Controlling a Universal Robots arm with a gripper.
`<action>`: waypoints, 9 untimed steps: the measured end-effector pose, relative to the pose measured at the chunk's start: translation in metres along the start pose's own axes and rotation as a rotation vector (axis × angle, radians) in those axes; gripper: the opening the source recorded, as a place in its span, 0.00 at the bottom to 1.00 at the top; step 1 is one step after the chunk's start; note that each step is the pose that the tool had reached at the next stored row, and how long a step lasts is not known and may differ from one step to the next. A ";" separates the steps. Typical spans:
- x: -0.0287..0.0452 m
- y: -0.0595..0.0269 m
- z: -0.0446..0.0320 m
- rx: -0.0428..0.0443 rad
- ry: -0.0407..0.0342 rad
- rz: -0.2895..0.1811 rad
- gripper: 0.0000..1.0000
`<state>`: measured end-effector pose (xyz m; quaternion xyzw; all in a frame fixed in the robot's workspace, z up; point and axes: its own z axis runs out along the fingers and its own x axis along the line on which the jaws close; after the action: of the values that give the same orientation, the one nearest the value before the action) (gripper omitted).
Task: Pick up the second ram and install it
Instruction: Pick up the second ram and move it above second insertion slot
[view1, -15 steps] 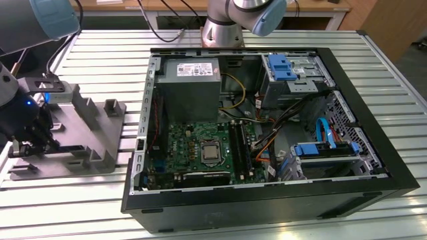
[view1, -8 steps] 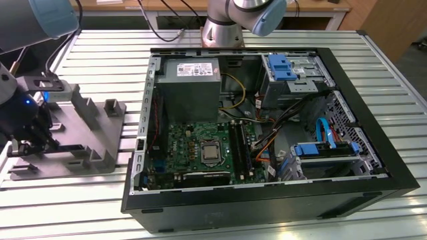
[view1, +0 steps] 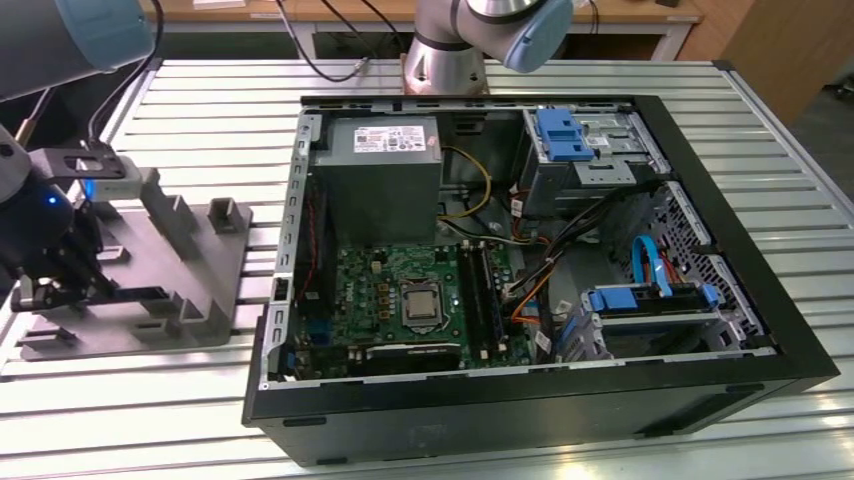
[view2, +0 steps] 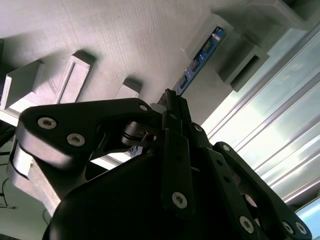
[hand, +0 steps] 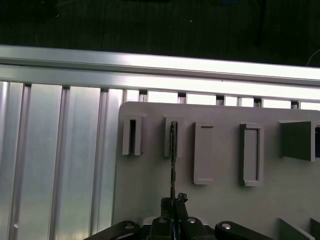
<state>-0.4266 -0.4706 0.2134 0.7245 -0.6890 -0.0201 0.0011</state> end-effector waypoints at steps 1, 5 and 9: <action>0.0000 0.0000 -0.0010 0.0001 -0.0008 0.000 0.13; -0.0002 0.0001 -0.0045 0.0002 -0.0035 0.000 0.13; -0.0002 0.0002 -0.0080 0.0005 -0.0065 0.000 0.13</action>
<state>-0.4266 -0.4706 0.2214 0.7245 -0.6889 -0.0223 -0.0013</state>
